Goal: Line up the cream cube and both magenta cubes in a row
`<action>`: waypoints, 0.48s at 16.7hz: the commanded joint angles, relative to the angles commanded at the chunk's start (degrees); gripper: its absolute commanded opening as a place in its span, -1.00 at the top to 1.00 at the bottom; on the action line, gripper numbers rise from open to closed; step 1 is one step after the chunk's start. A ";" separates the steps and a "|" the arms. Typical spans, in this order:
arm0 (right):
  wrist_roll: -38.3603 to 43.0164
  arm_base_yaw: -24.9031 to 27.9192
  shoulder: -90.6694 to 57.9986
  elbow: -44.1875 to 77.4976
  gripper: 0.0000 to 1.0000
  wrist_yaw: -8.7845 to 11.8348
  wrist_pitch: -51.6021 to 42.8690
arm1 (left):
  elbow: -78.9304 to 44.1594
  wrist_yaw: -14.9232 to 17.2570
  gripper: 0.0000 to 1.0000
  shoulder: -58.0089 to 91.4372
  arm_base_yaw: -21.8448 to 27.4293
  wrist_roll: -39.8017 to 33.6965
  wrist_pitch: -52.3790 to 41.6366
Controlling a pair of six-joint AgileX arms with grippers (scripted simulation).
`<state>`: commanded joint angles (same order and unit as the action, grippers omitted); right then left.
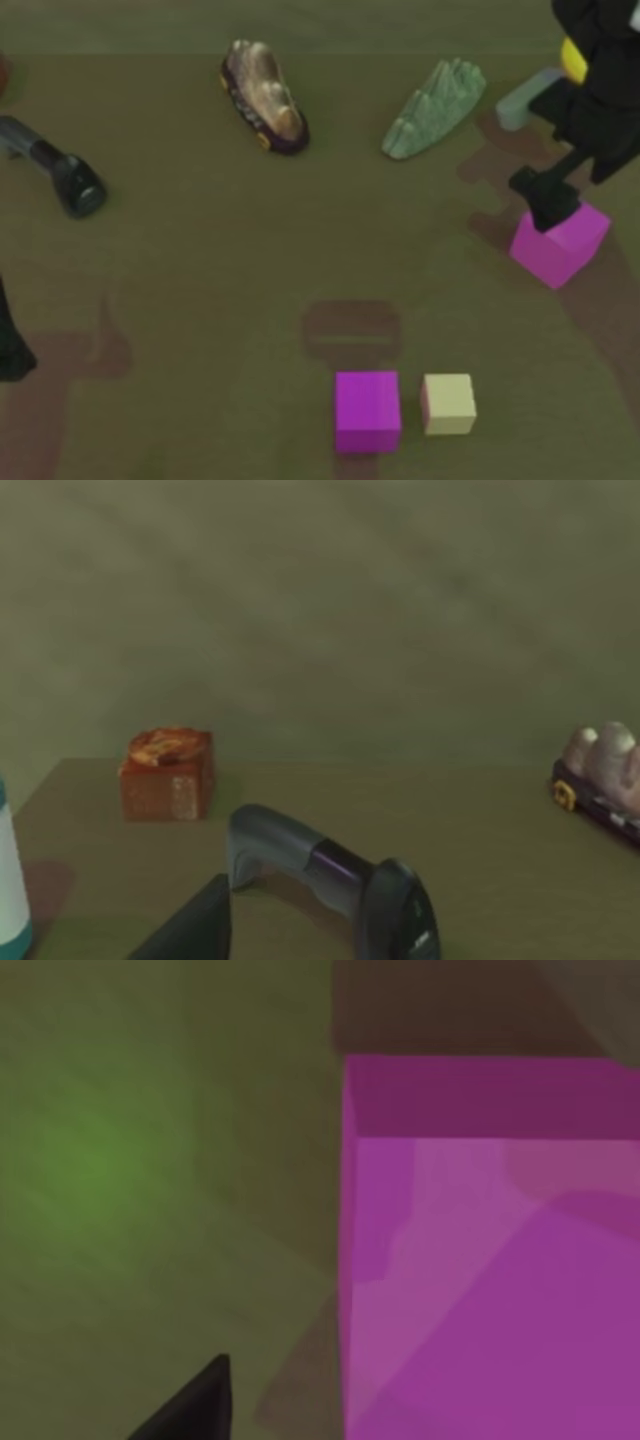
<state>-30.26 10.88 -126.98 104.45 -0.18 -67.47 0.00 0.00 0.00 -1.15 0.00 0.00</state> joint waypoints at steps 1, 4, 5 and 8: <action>0.00 0.00 0.00 0.00 -1.00 0.00 0.00 | 0.00 0.00 -1.00 0.00 0.00 0.00 0.00; 0.08 0.24 0.18 -0.19 -1.00 -0.05 0.03 | 0.00 0.00 -1.00 0.00 0.00 0.00 0.00; 0.10 0.22 0.12 -0.35 -1.00 -0.04 0.22 | 0.00 0.00 -1.00 0.00 0.00 0.00 0.00; 0.20 0.12 -1.33 -3.06 -1.00 -0.01 4.25 | 0.00 0.00 -1.00 0.00 0.00 0.00 0.00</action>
<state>-30.06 11.00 -128.30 101.39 -0.19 -63.23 0.00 0.00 0.00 -1.15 0.00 0.00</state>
